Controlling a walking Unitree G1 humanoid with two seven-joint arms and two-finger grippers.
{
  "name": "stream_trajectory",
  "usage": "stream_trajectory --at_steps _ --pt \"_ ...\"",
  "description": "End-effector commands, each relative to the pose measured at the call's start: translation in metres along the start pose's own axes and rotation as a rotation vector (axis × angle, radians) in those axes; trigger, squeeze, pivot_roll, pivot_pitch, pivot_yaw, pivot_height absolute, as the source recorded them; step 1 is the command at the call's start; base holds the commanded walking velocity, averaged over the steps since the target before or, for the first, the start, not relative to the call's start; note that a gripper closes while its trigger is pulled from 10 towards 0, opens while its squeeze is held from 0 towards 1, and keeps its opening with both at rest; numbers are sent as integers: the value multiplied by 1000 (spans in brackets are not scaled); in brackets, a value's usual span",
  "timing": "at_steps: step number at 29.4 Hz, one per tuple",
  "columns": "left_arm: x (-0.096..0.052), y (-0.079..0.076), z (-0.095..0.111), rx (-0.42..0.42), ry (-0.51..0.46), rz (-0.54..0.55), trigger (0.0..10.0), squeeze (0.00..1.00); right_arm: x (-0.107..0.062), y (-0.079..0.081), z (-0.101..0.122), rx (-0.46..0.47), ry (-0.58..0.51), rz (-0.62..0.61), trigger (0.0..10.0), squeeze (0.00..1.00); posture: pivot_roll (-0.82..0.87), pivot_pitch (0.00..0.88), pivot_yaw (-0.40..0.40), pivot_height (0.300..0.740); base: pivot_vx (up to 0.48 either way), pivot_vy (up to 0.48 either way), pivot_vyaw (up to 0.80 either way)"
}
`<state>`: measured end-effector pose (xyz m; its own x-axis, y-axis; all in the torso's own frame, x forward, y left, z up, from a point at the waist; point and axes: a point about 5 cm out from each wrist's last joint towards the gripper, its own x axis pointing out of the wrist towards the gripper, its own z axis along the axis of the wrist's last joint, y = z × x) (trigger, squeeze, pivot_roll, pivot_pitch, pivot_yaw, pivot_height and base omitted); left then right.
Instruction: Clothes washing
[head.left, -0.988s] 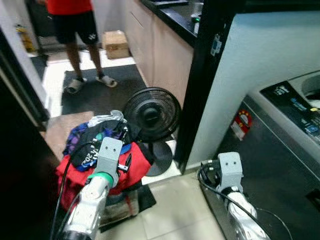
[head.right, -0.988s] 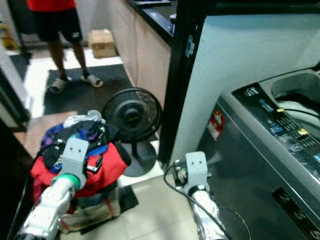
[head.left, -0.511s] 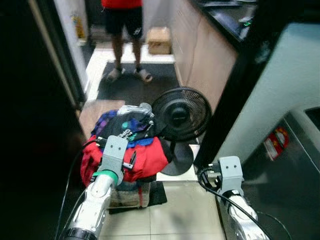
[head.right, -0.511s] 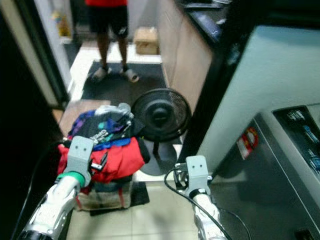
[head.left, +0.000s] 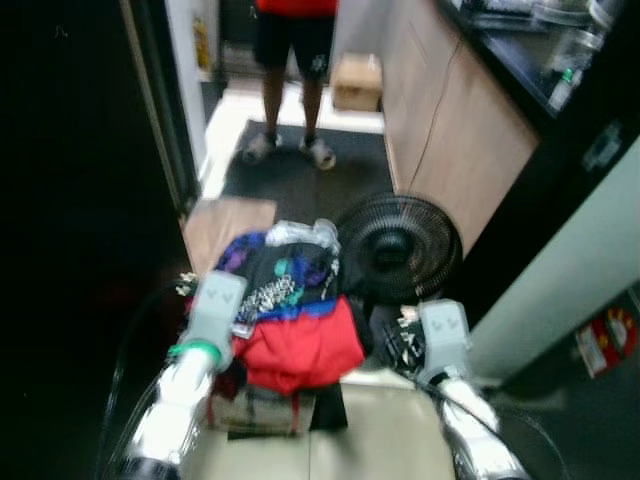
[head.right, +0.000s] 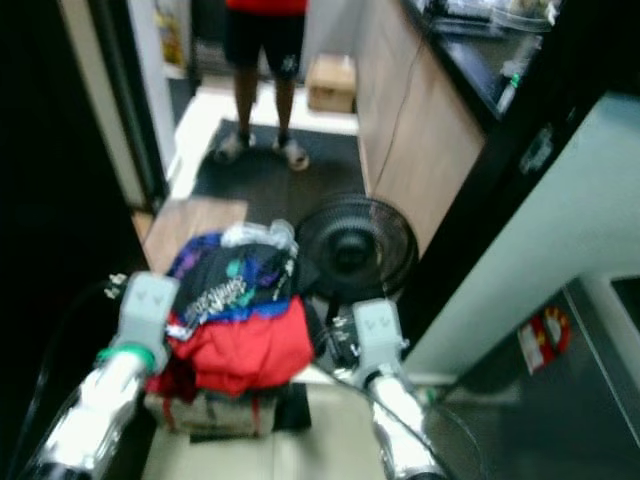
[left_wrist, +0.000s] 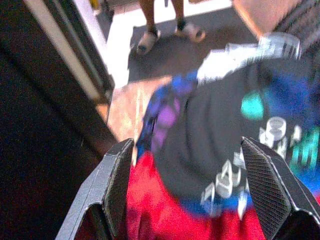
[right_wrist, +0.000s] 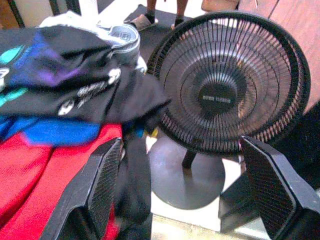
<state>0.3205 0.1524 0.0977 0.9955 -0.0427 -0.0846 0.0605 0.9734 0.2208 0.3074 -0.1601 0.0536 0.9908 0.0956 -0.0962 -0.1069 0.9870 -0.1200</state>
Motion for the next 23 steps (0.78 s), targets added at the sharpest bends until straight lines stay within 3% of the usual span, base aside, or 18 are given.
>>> stream_trajectory --at_steps 1,15,23 --pt "-4 -7 -9 4 32 -23 10000 0 -5 -6 -10 13 35 -25 10000 0 78 28 -12 740 480 0 0" --pt "-2 -7 -10 8 35 -23 10000 0 -6 -8 -10 14 31 -33 10000 0 76 27 -8 740 471 0 0" --pt "-1 -8 -10 -4 51 -20 10000 0 -6 -8 -10 14 25 -34 10000 0 75 33 -6 740 0 0 0"
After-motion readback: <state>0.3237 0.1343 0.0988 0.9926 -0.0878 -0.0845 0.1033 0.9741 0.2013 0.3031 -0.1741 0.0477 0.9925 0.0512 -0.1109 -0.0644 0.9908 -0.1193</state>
